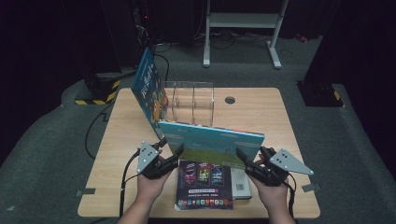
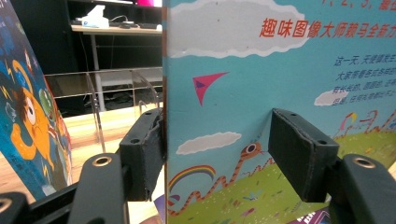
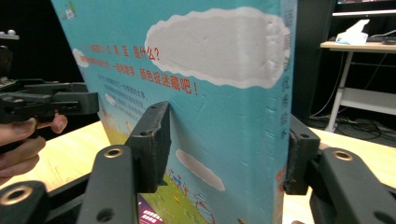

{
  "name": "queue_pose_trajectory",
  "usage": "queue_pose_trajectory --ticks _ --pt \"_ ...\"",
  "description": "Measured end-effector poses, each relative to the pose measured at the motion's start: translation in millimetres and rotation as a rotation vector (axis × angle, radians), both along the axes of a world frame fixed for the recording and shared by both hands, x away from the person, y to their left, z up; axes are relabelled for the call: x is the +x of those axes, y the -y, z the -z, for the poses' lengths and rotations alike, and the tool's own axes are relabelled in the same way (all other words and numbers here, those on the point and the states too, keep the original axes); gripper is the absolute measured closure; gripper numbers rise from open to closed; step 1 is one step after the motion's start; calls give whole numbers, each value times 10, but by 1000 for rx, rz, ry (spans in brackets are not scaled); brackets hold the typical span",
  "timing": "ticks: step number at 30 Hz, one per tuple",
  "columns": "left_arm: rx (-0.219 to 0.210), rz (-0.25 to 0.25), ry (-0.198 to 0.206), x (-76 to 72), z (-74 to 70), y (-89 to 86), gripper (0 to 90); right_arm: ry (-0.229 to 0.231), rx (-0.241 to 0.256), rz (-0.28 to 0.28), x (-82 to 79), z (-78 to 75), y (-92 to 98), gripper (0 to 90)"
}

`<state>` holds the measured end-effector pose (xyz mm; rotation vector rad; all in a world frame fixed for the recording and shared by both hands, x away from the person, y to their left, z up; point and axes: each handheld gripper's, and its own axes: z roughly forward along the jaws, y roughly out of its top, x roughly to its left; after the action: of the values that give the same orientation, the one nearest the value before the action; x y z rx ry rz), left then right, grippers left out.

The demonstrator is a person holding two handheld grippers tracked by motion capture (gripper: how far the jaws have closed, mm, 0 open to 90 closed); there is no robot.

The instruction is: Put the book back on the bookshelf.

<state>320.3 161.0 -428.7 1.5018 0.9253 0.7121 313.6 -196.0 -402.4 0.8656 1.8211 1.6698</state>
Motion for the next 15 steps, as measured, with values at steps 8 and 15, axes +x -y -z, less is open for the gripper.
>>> queue_pose_trajectory --ticks 8,15 --pt "1 5 -4 25 0 -11 373 6 0 -33 -31 9 41 509" --pt "1 5 -3 33 1 -9 372 6 1 -38 -28 11 52 516"
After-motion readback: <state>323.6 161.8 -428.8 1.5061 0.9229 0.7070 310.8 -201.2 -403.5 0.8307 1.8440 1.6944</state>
